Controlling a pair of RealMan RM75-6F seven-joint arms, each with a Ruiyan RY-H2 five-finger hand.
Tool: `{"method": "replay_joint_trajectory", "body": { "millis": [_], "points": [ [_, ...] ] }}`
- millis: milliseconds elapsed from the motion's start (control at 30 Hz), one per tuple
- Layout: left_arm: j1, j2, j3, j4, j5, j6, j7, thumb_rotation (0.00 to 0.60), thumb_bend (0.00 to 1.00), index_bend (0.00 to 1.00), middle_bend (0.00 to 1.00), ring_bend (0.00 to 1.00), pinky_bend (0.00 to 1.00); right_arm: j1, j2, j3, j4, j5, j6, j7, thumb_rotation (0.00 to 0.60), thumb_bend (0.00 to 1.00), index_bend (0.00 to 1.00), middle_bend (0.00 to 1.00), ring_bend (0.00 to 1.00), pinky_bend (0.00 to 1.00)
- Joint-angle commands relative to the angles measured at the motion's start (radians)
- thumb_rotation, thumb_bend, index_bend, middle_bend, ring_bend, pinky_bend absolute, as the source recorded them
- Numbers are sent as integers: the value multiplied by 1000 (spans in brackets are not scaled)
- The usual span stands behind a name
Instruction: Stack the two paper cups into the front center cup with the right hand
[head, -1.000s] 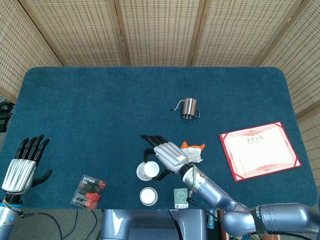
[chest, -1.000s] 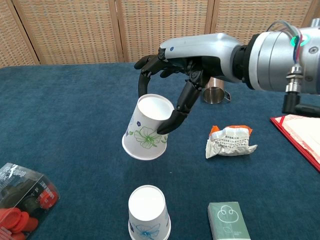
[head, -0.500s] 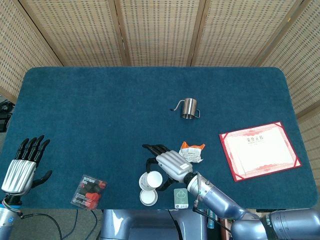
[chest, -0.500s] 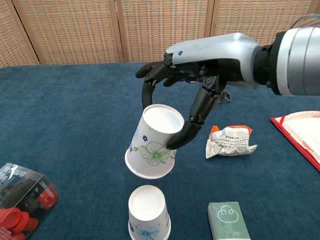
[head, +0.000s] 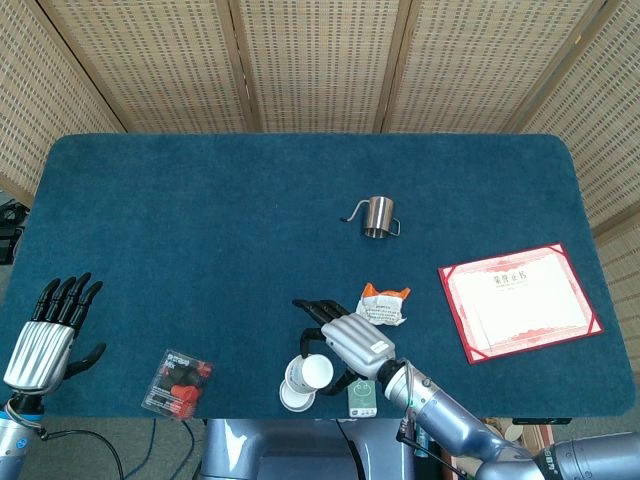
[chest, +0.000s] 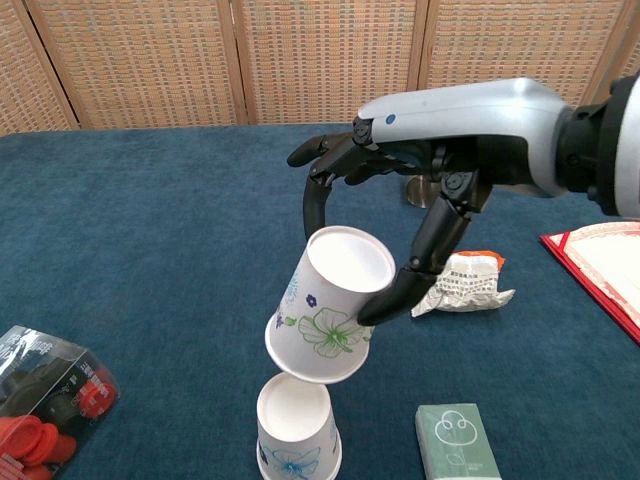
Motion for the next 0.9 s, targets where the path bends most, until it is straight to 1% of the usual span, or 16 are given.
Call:
{"method": "replay_joint_trajectory", "body": {
  "millis": [33,267,400,700,900],
  "points": [
    [1,0,2,0,2,1,0,600,258,0,0,0,0,-8,2,-8,-7,-11,5,6,600,55,511,50,0,0],
    [3,2,2,-1,5,3,-1,600,258,0,0,0,0,-31,5,-34,-21,-47,17,10,600,55,511,50,0,0],
    [2,2,2,-1,4,-1,1,600,259,0,0,0,0,-42,0,-41,-26,-68,24,17,600,55,511,50,0,0],
    [2,2,3,-2,6,-1,3,600,259,0,0,0,0,-59,-29,-68,1,-87,27,16,600,55,511,50,0,0],
    [3,0,3,-3,8,0,5,600,260,0,0,0,0,-68,-46,-71,6,-105,33,19,600,55,511,50,0,0]
  ]
}}
